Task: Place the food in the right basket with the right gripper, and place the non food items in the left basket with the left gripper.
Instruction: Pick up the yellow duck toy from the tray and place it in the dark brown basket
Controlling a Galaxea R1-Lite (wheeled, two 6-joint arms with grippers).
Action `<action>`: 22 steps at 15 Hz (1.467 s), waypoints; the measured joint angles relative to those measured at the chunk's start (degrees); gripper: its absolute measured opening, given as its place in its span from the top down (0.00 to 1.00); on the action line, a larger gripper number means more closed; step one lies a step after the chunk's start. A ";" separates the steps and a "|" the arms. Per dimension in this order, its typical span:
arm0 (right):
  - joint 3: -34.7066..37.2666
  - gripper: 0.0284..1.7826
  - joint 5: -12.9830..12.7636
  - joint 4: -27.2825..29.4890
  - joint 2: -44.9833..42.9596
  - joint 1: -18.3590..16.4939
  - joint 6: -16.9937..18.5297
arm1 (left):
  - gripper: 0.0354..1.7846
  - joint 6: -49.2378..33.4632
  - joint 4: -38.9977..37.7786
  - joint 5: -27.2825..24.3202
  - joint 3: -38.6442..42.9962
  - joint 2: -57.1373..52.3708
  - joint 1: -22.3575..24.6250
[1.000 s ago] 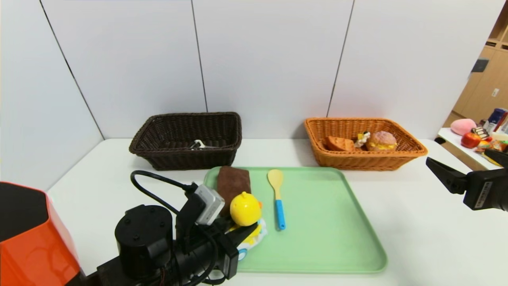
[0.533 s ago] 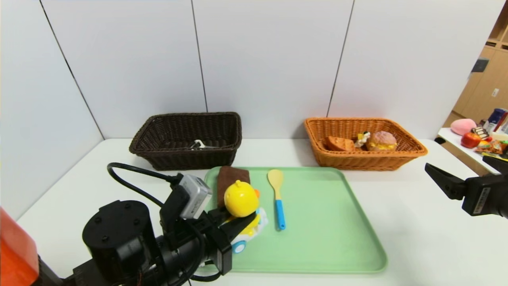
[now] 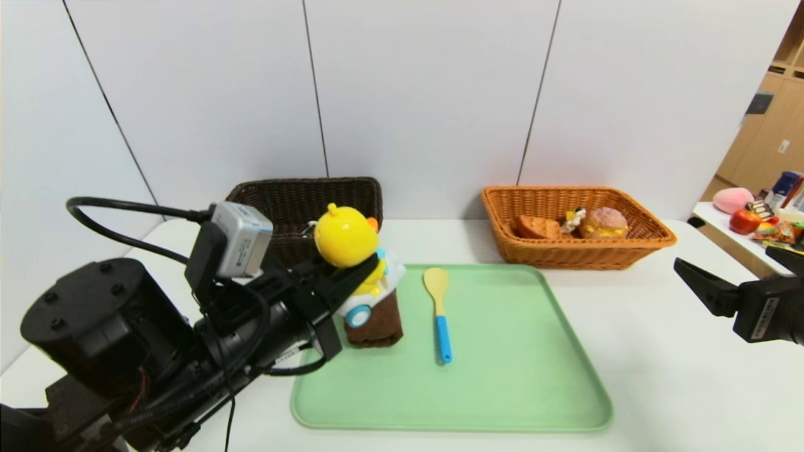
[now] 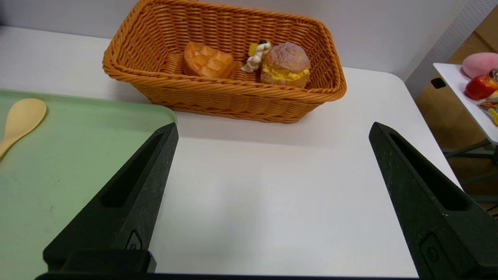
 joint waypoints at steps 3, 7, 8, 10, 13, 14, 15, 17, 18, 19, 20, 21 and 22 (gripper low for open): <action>0.00 0.05 -0.02 -0.11 -0.09 0.02 -0.02 | 0.80 0.07 15.10 -1.27 -10.86 -3.83 6.23; 0.39 0.05 -0.02 0.10 -1.18 0.06 0.00 | 0.80 0.49 39.89 -2.45 -29.22 -6.07 15.26; 0.48 0.05 -0.02 0.11 -1.57 0.06 0.00 | 0.80 1.49 46.18 -2.62 -34.38 -5.66 17.77; 0.56 0.05 -0.02 0.20 -2.30 0.06 -0.10 | 0.80 3.97 57.06 -2.76 -43.14 -3.23 22.03; 0.33 0.05 0.09 0.02 -2.97 0.17 -0.43 | 0.80 8.69 68.50 -2.72 -53.58 3.47 26.88; 0.30 0.05 0.16 0.10 -3.33 0.17 -0.44 | 0.80 10.07 70.40 -2.67 -56.42 5.99 28.17; 0.33 0.05 0.18 0.11 -3.63 0.20 -0.40 | 0.80 10.98 71.42 -2.50 -59.15 8.84 29.40; 0.41 0.05 0.09 0.13 -4.02 0.20 -0.40 | 0.80 12.78 71.89 -1.54 -62.90 13.84 31.28; 0.41 0.05 0.02 0.13 -4.16 0.16 -0.38 | 0.80 13.32 71.86 -0.46 -63.95 16.29 31.89; 0.44 0.05 0.07 0.18 -4.30 0.16 -0.38 | 0.80 13.48 71.75 0.41 -64.48 18.16 32.22; 0.48 0.05 0.07 0.24 -4.41 0.16 -0.40 | 0.80 13.49 71.73 1.00 -64.67 19.65 32.46; 0.50 0.05 0.07 0.24 -4.51 0.13 -0.38 | 0.80 13.46 71.68 1.16 -64.67 20.76 32.50; 0.52 0.05 0.11 0.27 -4.57 0.13 -0.43 | 0.80 13.43 71.67 1.27 -64.59 21.58 32.52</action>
